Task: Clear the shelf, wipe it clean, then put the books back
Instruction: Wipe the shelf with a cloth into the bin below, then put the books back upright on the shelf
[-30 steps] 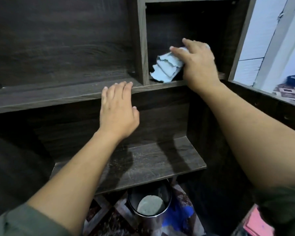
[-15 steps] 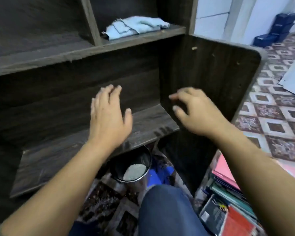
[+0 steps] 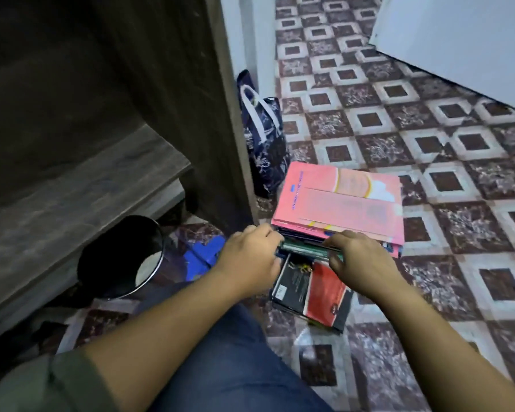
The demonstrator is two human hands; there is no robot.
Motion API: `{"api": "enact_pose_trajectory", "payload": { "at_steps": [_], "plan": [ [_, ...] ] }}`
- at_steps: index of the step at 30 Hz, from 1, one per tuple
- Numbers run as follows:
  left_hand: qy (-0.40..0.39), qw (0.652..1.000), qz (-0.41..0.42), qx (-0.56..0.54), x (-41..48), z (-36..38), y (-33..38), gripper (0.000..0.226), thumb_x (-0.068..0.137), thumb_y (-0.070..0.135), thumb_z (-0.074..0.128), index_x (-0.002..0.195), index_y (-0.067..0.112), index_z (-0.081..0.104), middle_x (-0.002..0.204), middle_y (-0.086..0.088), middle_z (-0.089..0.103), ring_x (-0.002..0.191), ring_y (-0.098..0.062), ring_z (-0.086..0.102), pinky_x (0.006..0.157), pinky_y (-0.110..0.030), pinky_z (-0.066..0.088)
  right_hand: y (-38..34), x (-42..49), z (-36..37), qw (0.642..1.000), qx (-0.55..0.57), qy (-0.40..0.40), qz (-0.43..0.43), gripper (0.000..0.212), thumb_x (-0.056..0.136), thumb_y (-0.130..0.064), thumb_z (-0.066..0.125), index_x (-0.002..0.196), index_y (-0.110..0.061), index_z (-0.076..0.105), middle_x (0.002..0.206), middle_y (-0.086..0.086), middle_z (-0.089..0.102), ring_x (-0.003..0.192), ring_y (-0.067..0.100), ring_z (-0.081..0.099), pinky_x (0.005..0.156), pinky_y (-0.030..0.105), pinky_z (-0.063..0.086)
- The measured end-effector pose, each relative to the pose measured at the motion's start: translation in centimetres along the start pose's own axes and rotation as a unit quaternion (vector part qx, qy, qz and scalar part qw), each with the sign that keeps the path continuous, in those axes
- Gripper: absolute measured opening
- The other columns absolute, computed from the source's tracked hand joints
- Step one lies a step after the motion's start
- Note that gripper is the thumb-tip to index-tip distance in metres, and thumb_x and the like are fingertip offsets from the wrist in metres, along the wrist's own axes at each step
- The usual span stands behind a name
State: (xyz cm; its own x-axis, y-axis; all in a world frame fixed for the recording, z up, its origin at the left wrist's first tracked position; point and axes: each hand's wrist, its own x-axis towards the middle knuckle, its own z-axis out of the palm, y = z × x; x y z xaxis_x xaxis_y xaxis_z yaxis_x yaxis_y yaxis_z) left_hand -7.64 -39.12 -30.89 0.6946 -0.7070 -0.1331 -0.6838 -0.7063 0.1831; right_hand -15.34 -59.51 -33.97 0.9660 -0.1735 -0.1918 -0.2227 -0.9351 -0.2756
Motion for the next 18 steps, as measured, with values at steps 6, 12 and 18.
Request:
{"api": "enact_pose_trajectory", "payload": {
  "at_steps": [6,12,18],
  "plan": [
    [-0.062,0.997,0.022,0.046,6.6,3.6,1.1,0.038,0.090,0.033,0.053,0.125,0.017,0.051,0.121,-0.003,0.052,0.115,-0.026,0.049,0.095,-0.040,0.045,3.9,3.2,2.9,1.000,0.004,0.001,0.006,0.035,0.085,-0.020,0.058,0.119,-0.021,0.065,0.117,0.006,0.063,0.109,0.030,0.054,0.088,0.038,0.046],
    [-0.101,0.992,0.022,0.071,11.7,7.9,0.7,0.053,0.088,0.023,0.057,0.137,0.020,0.037,0.134,-0.004,0.039,0.125,-0.024,0.040,0.100,-0.038,0.039,6.4,7.4,5.9,0.999,-0.014,0.037,0.017,0.066,0.075,-0.032,0.074,0.136,-0.023,0.051,0.146,0.011,0.041,0.133,0.033,0.038,0.106,0.045,0.032],
    [-0.078,0.991,0.050,0.099,14.6,11.7,-0.1,0.082,0.083,0.011,0.065,0.148,0.020,0.016,0.155,-0.014,0.014,0.145,-0.030,0.015,0.117,-0.042,0.024,8.0,9.8,9.9,0.993,-0.097,-0.018,0.067,0.108,0.076,-0.032,0.077,0.154,-0.030,0.003,0.162,0.013,0.002,0.148,0.035,0.002,0.118,0.052,0.003]
  ]
}}
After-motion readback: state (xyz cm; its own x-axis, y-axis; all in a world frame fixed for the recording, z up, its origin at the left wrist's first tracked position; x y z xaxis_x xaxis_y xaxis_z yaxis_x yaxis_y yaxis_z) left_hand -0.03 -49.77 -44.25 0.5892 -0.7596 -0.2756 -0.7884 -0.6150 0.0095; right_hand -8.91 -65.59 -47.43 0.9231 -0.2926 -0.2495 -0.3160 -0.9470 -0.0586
